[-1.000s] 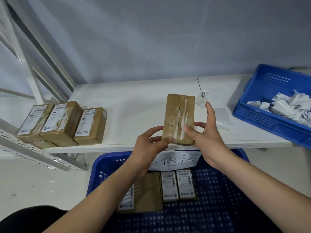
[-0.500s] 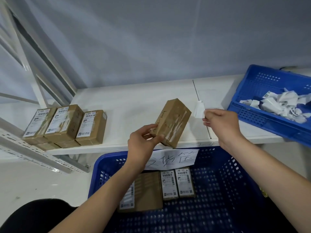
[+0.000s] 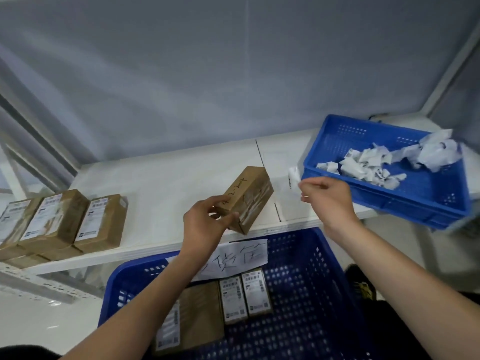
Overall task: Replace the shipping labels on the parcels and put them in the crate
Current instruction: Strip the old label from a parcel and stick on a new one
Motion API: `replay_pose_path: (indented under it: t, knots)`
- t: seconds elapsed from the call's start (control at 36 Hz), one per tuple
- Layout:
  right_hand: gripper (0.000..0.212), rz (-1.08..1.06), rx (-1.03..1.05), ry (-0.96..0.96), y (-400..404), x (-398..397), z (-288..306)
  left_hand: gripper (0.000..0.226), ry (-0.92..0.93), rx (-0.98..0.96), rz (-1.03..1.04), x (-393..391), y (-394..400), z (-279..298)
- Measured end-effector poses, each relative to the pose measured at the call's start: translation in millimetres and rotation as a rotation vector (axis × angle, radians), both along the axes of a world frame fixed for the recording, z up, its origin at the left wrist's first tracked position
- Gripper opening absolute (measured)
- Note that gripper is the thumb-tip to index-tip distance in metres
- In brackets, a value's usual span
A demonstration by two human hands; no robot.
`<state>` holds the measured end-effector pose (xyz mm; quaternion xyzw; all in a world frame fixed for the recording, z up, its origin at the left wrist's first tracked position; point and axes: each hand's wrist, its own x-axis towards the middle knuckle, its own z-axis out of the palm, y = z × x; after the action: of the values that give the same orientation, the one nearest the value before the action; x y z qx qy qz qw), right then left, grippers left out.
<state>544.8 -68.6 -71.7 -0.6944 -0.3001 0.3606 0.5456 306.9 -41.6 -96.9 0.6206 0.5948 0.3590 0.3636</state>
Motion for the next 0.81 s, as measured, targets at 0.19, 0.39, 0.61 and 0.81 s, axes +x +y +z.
replay_pose_path:
  t: [0.19,0.39,0.61,0.81]
  knots:
    - [0.010,-0.098,0.026,-0.091,3,62,12,0.035,-0.044,0.050,-0.047,52,16,15]
    - [0.014,-0.240,0.064,-0.196,26,127,17,0.030,-0.090,0.048,-0.068,89,15,23]
    - [0.018,-0.324,-0.064,-0.234,45,169,-18,0.031,-0.099,0.024,-0.093,110,20,16]
    - [0.008,-0.361,-0.130,-0.342,50,190,-41,0.029,-0.108,0.010,-0.087,115,26,10]
